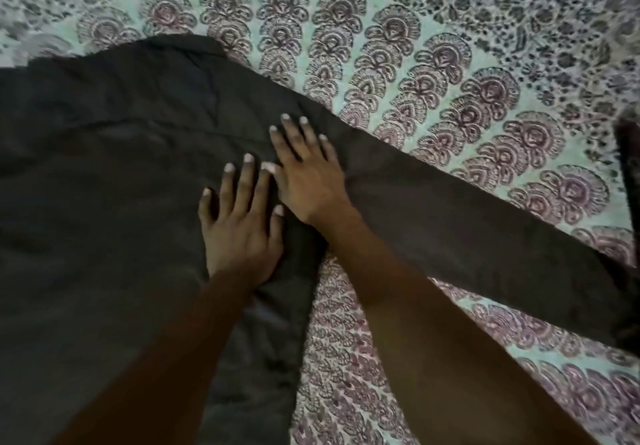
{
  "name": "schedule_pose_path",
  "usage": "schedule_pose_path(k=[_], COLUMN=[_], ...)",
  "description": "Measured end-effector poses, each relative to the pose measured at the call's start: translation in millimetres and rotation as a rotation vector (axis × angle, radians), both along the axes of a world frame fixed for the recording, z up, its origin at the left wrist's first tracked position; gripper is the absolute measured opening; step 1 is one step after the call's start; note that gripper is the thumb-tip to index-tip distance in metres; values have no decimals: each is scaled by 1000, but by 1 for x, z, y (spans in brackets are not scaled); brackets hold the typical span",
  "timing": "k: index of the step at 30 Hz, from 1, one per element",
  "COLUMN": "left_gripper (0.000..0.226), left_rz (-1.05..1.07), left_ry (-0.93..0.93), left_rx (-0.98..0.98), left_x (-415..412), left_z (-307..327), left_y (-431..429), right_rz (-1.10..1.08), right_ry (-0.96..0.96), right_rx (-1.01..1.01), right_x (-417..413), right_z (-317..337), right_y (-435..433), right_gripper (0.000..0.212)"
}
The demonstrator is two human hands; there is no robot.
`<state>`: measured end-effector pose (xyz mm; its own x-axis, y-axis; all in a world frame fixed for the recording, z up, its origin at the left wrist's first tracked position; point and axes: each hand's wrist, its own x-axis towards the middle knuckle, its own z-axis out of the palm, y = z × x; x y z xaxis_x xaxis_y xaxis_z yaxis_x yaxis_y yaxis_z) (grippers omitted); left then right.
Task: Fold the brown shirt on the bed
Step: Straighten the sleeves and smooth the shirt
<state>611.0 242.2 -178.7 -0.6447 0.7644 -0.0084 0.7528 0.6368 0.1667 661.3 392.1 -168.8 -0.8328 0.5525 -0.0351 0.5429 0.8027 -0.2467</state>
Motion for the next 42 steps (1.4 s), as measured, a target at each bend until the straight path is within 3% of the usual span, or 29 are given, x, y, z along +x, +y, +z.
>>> schedule_pose_path(k=[4, 7, 11, 17, 20, 25, 29, 31, 34, 36, 42], left_gripper=[67, 68, 69, 70, 70, 70, 69, 69, 68, 68, 68], left_rz=[4, 0, 13, 10, 10, 13, 16, 13, 16, 8, -24], left_ry=[-16, -42, -38, -21, -23, -31, -30, -25, -11, -20, -34], left_rx=[-25, -28, -16, -17, -32, -26, -23, -14, -1, 13, -14], left_x=[1, -3, -5, -5, -5, -3, -5, -3, -2, 0, -4], left_z=[3, 4, 2, 0, -1, -1, -2, -2, -1, -2, -3], left_y=[1, 0, 2, 1, 1, 2, 1, 2, 3, 1, 4], right_rz=[-294, -555, -757, -271, -328, -602, -701, -667, -352, -268, -589], right_ry=[-35, -128, -115, 13, -50, -173, -183, -123, -81, -93, -131], right_rx=[108, 78, 20, 58, 98, 121, 67, 59, 22, 11, 74], right_x=[58, 104, 92, -2, 35, 168, 181, 158, 117, 120, 235], right_z=[-6, 0, 3, -7, -12, 1, 0, 2, 1, -2, 1], right_y=[7, 8, 15, -1, 1, 8, 13, 15, 11, 4, 4], right_gripper=[64, 69, 78, 61, 62, 68, 72, 75, 72, 69, 71])
